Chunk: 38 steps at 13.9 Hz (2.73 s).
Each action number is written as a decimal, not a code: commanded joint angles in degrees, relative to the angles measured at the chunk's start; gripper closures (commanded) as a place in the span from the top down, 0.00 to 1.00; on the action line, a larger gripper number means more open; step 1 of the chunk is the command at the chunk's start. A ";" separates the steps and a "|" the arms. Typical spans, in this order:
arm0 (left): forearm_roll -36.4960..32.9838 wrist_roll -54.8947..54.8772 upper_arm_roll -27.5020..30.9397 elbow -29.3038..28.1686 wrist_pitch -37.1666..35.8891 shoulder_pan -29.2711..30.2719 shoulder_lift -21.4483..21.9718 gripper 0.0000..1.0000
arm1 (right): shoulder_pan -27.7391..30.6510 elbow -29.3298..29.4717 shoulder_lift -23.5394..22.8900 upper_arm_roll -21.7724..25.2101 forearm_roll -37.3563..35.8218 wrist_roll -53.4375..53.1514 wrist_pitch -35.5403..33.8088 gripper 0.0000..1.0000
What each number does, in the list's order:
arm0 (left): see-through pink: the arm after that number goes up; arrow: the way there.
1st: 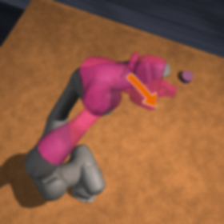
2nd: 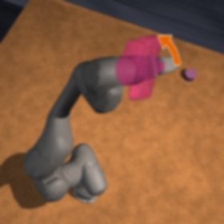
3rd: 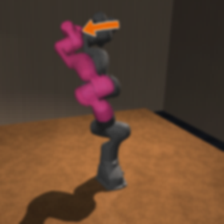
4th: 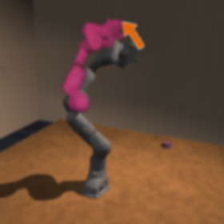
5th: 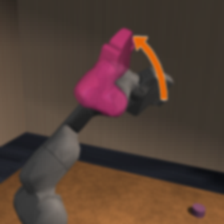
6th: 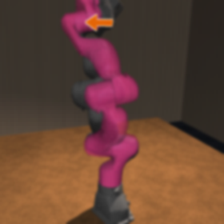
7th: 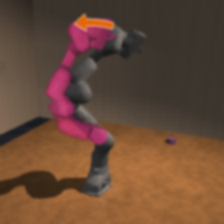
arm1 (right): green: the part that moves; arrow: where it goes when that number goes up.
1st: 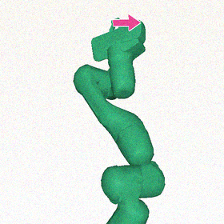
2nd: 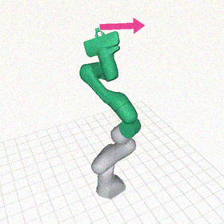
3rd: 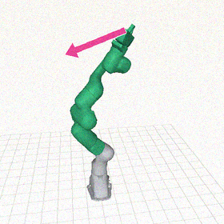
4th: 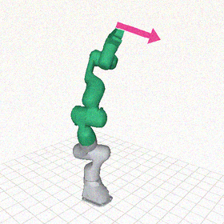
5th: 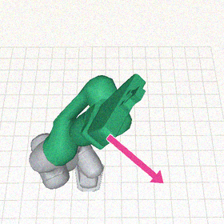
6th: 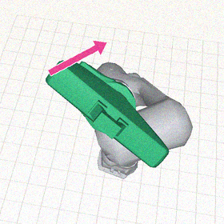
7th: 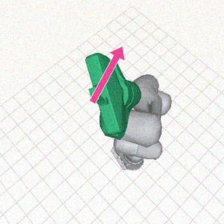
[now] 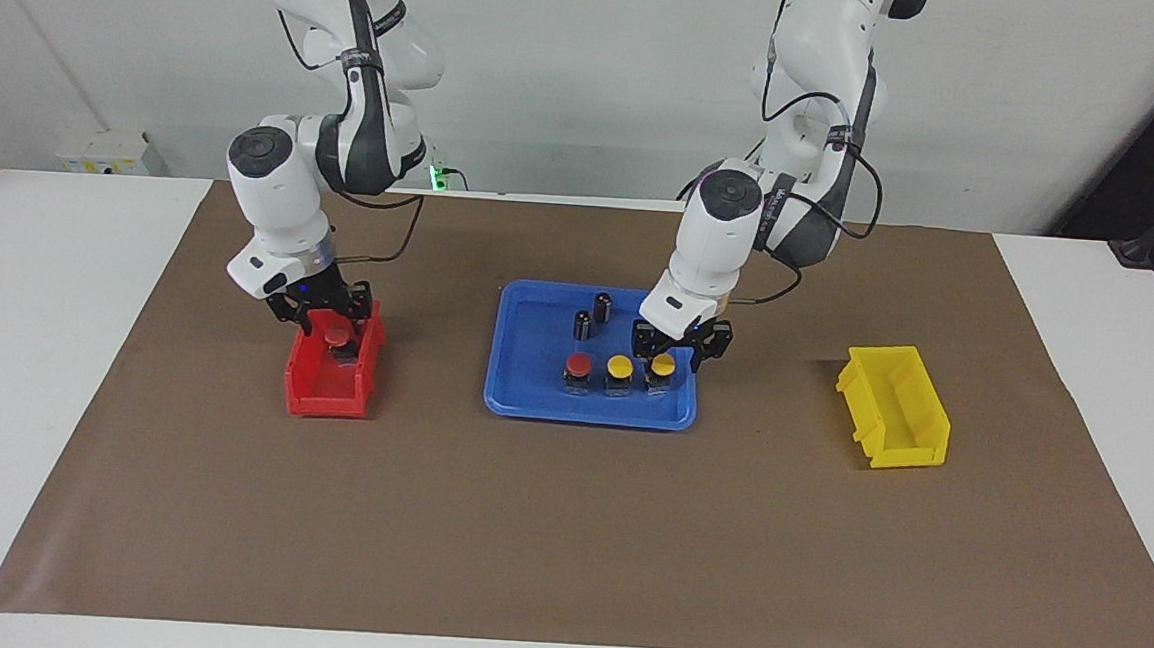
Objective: Sort red and yellow buttons by color
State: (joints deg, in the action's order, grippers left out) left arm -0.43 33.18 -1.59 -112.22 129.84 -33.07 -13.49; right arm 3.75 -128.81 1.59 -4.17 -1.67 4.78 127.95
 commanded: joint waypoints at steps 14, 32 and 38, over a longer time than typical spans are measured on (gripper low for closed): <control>2.19 -22.40 2.12 12.65 -27.27 20.38 8.30 0.02 | -22.00 33.27 -14.23 -1.02 2.11 -29.17 -11.96 0.86; 2.28 -43.91 1.86 -14.60 1.99 34.21 12.87 0.02 | -33.99 28.44 -24.53 -1.10 -4.92 -42.30 1.77 0.66; 2.28 -44.17 1.86 -15.04 2.97 34.12 12.43 0.40 | -33.90 28.78 -24.18 -1.10 -4.75 -42.31 0.55 0.30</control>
State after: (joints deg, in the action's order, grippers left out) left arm 0.79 -9.80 0.29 -126.29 131.13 1.05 -1.41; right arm -30.11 -99.14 -23.95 -5.34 -5.45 -36.38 128.58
